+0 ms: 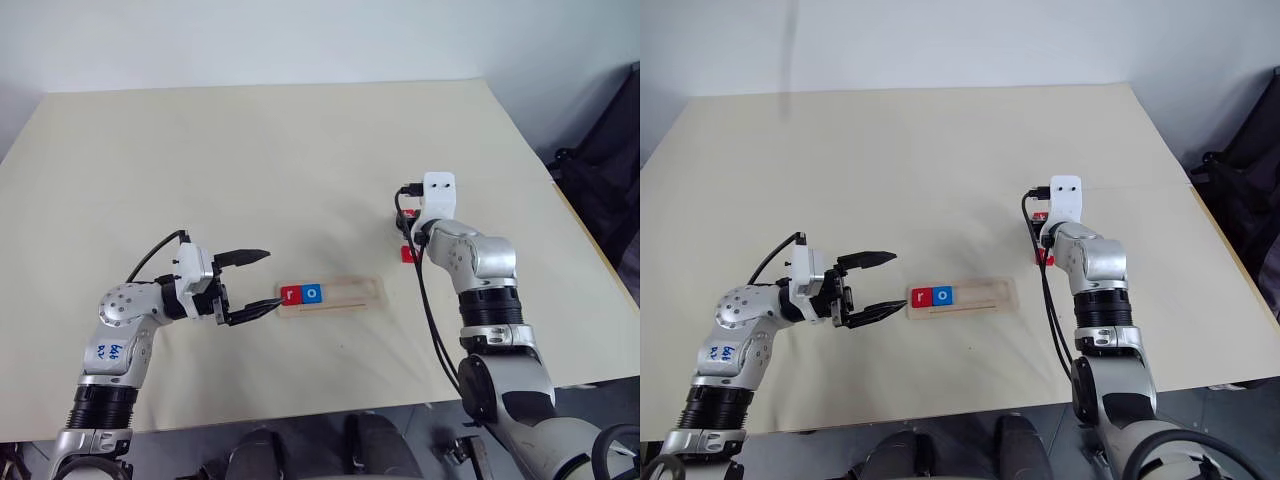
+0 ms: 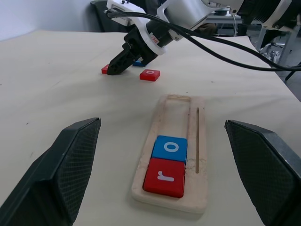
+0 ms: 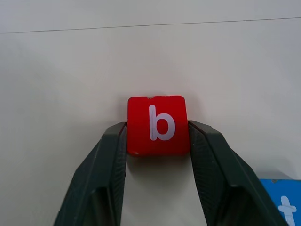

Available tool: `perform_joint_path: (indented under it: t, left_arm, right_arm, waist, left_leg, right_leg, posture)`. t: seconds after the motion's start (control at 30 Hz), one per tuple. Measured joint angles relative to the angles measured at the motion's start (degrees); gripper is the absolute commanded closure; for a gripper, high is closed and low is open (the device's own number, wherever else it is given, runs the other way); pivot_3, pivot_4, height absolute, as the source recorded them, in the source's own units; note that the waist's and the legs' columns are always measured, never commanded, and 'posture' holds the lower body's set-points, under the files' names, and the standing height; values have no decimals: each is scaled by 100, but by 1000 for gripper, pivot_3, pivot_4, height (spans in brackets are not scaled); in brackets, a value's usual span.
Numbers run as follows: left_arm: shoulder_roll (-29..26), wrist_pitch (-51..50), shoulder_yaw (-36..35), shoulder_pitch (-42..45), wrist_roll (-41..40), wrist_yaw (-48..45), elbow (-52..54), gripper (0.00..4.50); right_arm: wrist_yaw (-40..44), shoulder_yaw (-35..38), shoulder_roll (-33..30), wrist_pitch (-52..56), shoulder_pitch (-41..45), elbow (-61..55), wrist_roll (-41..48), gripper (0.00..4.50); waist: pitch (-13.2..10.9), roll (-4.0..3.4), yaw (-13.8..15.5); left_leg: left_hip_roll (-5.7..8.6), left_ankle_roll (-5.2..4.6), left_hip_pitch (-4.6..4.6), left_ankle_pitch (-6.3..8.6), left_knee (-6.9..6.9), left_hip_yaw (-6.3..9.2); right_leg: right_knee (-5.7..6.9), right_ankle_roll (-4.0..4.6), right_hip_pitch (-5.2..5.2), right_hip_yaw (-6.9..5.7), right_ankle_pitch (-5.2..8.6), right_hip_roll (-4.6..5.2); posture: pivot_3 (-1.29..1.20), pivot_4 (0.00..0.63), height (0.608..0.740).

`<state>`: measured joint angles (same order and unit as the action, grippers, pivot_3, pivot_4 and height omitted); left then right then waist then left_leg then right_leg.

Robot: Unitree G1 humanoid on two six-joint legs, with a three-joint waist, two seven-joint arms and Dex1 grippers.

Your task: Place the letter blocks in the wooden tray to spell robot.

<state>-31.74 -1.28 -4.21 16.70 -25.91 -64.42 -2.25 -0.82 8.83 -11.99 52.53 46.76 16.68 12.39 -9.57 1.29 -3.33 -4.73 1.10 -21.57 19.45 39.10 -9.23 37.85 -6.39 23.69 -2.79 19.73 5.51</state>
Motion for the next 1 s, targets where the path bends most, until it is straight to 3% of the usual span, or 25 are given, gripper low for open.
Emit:
perform_joint_path:
  t: [0.43, 0.57, 0.73, 0.83, 1.0]
  left_arm:
    - [100, 16, 326, 421, 0, -432, -429, 0]
    - [102, 67, 314, 630, 15, -569, -753, 0]
    - [116, 72, 319, 729, 36, -660, -774, 0]
    - [116, 71, 320, 734, 40, -706, -775, 0]
    - [111, 69, 314, 735, 48, -727, -774, 0]
  right_arm:
    - [335, 372, -428, 2799, -1974, -4638, 563, 2591]
    - [386, 555, -285, 3527, -2870, -5416, 597, 2591]
    - [256, 518, 103, 3610, -3029, -5672, 452, 2591]
    - [269, 482, 141, 3498, -3080, -5678, 405, 1964]
    - [677, 543, -62, 3389, -3091, -5675, 542, 267]
  waist:
    - [-4, -7, 109]
    - [-4, -7, 151]
    - [-3, -7, 160]
    - [-3, -6, 160]
    - [-3, -6, 169]
  left_leg:
    - [5, -2, -10, 1, 0, 62]
    - [6, -2, -9, 1, 0, 57]
    - [6, -1, -6, 1, 1, 60]
    - [7, -2, -7, 1, 0, 59]
    - [8, -2, -7, 1, 0, 60]
  right_leg:
    - [-19, -1, 3, -4, -1, -2]
    - [-23, 0, 5, -1, 0, -6]
    - [-22, 1, 4, -2, -1, -8]
    - [-27, 1, 3, -1, -1, -7]
    - [-28, 1, 3, -2, -1, -7]
  posture:
    - [0, 150, 740]
    - [0, 150, 740]
    - [0, 150, 740]
    - [0, 150, 740]
    - [0, 150, 740]
